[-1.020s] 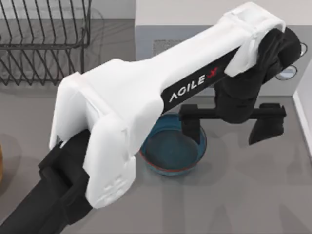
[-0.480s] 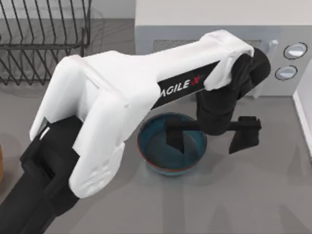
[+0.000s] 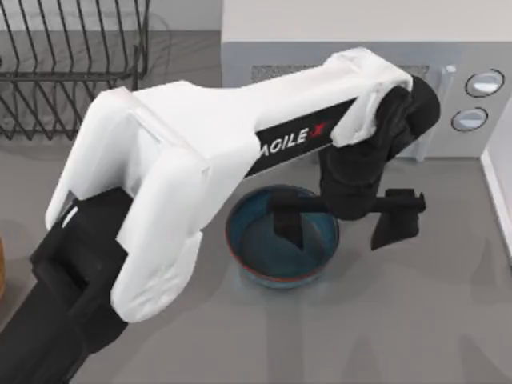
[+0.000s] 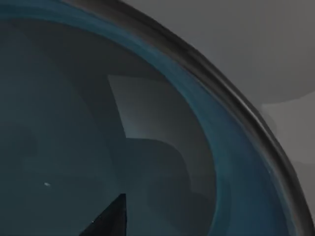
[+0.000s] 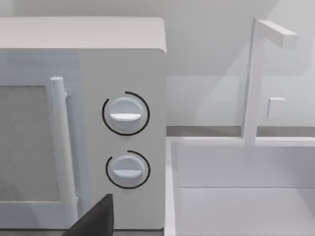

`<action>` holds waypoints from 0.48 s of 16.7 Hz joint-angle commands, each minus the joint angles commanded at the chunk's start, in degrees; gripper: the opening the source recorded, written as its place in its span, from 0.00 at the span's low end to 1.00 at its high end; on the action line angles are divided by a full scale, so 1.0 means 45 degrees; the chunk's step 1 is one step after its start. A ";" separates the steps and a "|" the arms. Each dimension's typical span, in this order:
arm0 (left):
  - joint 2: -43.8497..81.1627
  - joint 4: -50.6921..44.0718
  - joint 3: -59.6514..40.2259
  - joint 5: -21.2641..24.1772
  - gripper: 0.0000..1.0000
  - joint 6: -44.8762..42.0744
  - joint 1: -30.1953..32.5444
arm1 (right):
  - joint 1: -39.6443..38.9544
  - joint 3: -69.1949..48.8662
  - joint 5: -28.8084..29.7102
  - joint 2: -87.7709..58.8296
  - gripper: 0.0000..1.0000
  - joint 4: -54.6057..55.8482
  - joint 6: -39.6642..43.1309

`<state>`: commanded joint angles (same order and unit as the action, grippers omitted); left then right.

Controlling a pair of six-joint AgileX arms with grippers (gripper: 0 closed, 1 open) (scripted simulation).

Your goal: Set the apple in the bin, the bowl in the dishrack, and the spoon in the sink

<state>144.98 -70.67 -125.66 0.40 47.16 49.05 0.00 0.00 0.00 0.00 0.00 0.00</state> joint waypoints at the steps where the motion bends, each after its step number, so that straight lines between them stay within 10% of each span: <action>1: 0.0000 0.0000 0.0000 0.0000 0.70 0.0000 0.0000 | 0.0000 0.0000 0.0000 0.0000 1.00 0.0000 0.0000; 8: 0.0000 0.0000 0.0000 0.0000 0.17 0.0000 0.0000 | 0.0000 0.0000 0.0000 0.0000 1.00 0.0000 0.0000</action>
<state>144.98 -70.67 -125.66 0.40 47.16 49.05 0.00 0.00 0.00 0.00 0.00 0.00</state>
